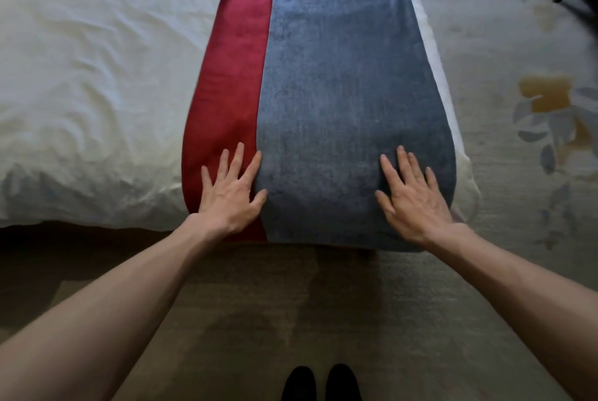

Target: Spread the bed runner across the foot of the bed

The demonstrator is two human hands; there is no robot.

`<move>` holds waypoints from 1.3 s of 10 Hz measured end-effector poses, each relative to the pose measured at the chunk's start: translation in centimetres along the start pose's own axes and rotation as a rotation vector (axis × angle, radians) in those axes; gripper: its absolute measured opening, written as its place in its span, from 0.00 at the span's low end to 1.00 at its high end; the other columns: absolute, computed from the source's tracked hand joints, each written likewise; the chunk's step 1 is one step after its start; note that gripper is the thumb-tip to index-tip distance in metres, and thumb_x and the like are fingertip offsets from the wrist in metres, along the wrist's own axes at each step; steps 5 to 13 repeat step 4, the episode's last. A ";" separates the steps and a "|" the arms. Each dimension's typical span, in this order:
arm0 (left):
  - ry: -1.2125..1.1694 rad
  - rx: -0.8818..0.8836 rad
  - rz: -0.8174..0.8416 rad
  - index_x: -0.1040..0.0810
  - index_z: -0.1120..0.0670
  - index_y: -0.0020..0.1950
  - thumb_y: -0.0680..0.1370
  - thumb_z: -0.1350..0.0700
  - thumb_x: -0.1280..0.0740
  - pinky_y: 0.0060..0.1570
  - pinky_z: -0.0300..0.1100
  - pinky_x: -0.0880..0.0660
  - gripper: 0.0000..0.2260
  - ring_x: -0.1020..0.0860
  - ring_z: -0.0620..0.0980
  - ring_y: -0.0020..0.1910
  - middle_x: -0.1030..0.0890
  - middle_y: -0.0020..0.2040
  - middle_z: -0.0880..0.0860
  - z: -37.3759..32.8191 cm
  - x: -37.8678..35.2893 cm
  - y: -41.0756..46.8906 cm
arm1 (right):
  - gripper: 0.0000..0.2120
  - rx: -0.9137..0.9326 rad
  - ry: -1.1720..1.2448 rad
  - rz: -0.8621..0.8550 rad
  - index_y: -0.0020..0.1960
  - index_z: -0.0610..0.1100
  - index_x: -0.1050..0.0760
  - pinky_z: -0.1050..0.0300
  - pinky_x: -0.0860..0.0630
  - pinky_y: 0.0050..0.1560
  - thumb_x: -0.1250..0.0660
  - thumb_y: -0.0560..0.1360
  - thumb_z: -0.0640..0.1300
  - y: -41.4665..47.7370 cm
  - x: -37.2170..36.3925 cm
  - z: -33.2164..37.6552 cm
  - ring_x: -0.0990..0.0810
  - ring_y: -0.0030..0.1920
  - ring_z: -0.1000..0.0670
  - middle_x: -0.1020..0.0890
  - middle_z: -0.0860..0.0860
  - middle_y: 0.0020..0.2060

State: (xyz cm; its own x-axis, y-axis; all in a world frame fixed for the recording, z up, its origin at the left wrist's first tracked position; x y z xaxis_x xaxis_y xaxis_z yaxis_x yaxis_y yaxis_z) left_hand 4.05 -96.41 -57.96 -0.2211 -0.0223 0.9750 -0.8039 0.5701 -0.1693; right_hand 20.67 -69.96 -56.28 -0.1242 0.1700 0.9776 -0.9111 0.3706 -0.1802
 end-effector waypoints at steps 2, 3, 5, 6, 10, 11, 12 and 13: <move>-0.009 0.021 0.036 0.55 0.40 0.76 0.75 0.38 0.41 0.68 0.70 0.55 0.34 0.60 0.54 0.76 0.59 0.78 0.49 -0.5 0.7 -0.1 | 0.33 -0.092 0.022 0.047 0.77 0.49 0.59 0.43 0.55 0.75 0.49 0.79 0.58 -0.2 -0.2 -0.7 0.59 0.77 0.45 0.59 0.46 0.77; 0.054 0.029 0.013 0.51 0.43 0.76 0.74 0.37 0.41 0.69 0.68 0.52 0.34 0.54 0.57 0.76 0.52 0.78 0.53 -0.9 2.0 -0.1 | 0.32 -0.110 0.009 0.044 0.77 0.46 0.55 0.44 0.52 0.74 0.48 0.79 0.58 0.1 0.9 -0.1 0.54 0.77 0.43 0.55 0.43 0.77; 0.051 0.027 -0.042 0.50 0.45 0.77 0.75 0.38 0.42 0.70 0.64 0.51 0.33 0.50 0.57 0.76 0.48 0.78 0.54 -2.1 5.2 0.7 | 0.31 -0.115 -0.031 0.037 0.77 0.45 0.49 0.44 0.49 0.74 0.47 0.79 0.57 0.6 3.0 0.8 0.50 0.76 0.41 0.49 0.41 0.77; 0.051 0.027 -0.042 0.50 0.45 0.77 0.75 0.38 0.42 0.70 0.64 0.51 0.33 0.50 0.57 0.76 0.48 0.78 0.54 -2.1 5.2 0.7 | 0.31 -0.115 -0.031 0.037 0.77 0.45 0.49 0.44 0.49 0.74 0.47 0.79 0.57 0.6 3.0 0.8 0.50 0.76 0.41 0.49 0.41 0.77; 0.051 0.027 -0.042 0.50 0.45 0.77 0.75 0.38 0.42 0.70 0.64 0.51 0.33 0.50 0.57 0.76 0.48 0.78 0.54 -2.1 5.2 0.7 | 0.31 -0.115 -0.031 0.037 0.77 0.45 0.49 0.44 0.49 0.74 0.47 0.79 0.57 0.6 3.0 0.8 0.50 0.76 0.41 0.49 0.41 0.77; 0.051 0.027 -0.042 0.50 0.45 0.77 0.75 0.38 0.42 0.70 0.64 0.51 0.33 0.50 0.57 0.76 0.48 0.78 0.54 -2.1 5.2 0.7 | 0.31 -0.115 -0.031 0.037 0.77 0.45 0.49 0.44 0.49 0.74 0.47 0.79 0.57 0.6 3.0 0.8 0.50 0.76 0.41 0.49 0.41 0.77; 0.051 0.027 -0.042 0.50 0.45 0.77 0.75 0.38 0.42 0.70 0.64 0.51 0.33 0.50 0.57 0.76 0.48 0.78 0.54 -2.1 5.2 0.7 | 0.31 -0.115 -0.031 0.037 0.77 0.45 0.49 0.44 0.49 0.74 0.47 0.79 0.57 0.6 3.0 0.8 0.50 0.76 0.41 0.49 0.41 0.77; 0.051 0.027 -0.042 0.50 0.45 0.77 0.75 0.38 0.42 0.70 0.64 0.51 0.33 0.50 0.57 0.76 0.48 0.78 0.54 -2.1 5.2 0.7 | 0.31 -0.115 -0.031 0.037 0.77 0.45 0.49 0.44 0.49 0.74 0.47 0.79 0.57 0.6 3.0 0.8 0.50 0.76 0.41 0.49 0.41 0.77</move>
Point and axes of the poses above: each hand's wrist, its own y-axis towards the middle knuckle, its own x-axis out of the back of the hand, z = x × y, the point moved 6 cm from there along y, towards the middle knuckle
